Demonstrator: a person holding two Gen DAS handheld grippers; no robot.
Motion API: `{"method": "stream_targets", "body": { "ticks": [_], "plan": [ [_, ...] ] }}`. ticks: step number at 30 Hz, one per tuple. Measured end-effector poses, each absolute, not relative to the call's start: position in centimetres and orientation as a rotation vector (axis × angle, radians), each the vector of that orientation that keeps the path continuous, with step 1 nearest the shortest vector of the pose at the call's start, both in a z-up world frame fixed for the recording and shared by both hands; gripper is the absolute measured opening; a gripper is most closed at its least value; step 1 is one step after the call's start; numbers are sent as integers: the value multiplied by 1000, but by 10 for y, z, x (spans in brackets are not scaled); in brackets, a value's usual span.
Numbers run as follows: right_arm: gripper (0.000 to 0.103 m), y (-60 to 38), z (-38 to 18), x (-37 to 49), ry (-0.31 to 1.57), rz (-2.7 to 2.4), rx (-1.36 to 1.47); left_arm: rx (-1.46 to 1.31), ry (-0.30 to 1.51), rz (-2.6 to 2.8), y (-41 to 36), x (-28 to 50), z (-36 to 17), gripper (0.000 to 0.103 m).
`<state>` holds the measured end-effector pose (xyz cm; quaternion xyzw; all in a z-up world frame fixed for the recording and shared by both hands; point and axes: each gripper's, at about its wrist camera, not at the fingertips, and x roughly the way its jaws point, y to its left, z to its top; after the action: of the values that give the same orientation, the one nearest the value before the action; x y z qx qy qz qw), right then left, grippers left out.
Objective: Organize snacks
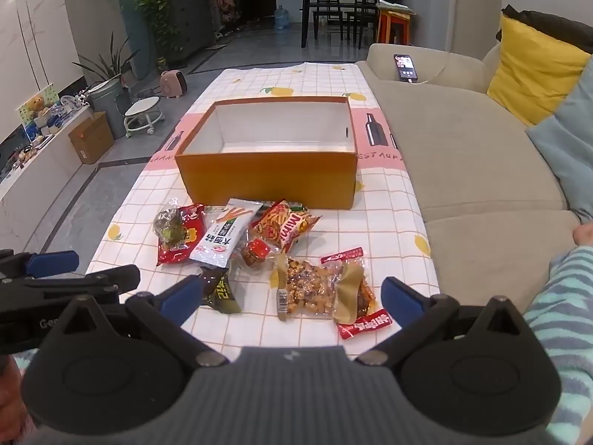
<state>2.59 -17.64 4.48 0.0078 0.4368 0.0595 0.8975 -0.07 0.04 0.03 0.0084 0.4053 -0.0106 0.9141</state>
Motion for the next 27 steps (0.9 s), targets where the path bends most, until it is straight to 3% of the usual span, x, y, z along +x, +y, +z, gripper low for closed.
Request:
{"method": "stream_targets", "body": {
  "ticks": [27],
  "plan": [
    [99, -176, 45, 27, 906, 125, 15, 17, 857, -19, 0, 1, -3, 84]
  ]
}}
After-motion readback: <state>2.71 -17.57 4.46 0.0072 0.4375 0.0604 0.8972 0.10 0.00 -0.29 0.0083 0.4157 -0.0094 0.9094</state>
